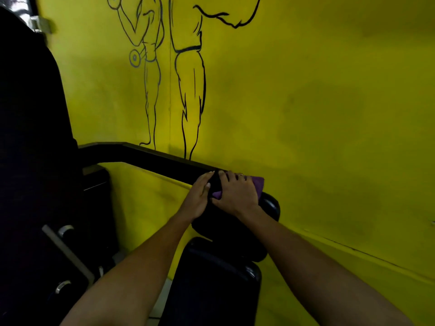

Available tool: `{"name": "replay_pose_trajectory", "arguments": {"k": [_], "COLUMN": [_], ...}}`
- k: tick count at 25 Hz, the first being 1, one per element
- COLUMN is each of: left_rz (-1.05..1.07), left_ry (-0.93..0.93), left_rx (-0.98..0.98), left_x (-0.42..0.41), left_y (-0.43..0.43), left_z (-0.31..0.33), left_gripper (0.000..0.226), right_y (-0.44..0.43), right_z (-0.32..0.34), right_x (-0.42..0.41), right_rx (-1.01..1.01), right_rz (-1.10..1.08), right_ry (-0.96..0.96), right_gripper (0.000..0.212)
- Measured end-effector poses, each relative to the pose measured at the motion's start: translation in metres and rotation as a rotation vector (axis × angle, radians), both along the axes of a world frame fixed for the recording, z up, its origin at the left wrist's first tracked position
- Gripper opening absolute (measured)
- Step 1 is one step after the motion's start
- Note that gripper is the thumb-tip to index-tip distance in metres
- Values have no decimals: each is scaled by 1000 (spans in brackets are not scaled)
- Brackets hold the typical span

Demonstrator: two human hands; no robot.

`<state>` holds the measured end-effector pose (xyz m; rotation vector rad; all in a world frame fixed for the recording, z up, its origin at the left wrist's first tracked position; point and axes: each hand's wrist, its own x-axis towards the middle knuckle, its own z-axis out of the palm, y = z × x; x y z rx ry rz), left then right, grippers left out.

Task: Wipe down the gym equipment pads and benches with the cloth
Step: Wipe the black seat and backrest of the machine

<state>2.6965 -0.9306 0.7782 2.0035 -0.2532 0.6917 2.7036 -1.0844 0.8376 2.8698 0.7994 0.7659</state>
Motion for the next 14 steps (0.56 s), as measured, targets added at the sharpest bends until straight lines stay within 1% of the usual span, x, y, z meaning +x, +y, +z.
{"name": "replay_pose_trajectory", "arguments": {"k": [2,3,4,6,9,10,12,14], "left_rz": [-2,1,-4,11,77,109,176,188], "left_ry": [48,54,40,13,-110,-169,-266,-310], "left_rx": [-19,-12,1,9,5,7,10,-1], "left_x": [2,4,4,5,12,16,25,29], "left_y": [4,6,6,3,-5,-7,-9,-8], "left_z": [0,-1,-1,0,-12,-16,-24,-29], "left_gripper": [54,44,41,39,39,39,38,40], "right_y": [6,-1,-16,-52,-76,-68,-38,-6], "right_z": [-1,-6,-13,-28,-41,-38,-24,-17], "right_x": [4,3,-1,-9,-16,-13,-2,8], "right_rx": [-43,-36,-10,70,124,125,97,10], "right_rz": [9,10,-1,-54,-151,-170,-129,-65], "right_ry": [-36,-73,-132,-255,-285,-279,-245,-217], "right_gripper": [88,87,85,83,84,84,83,82]}}
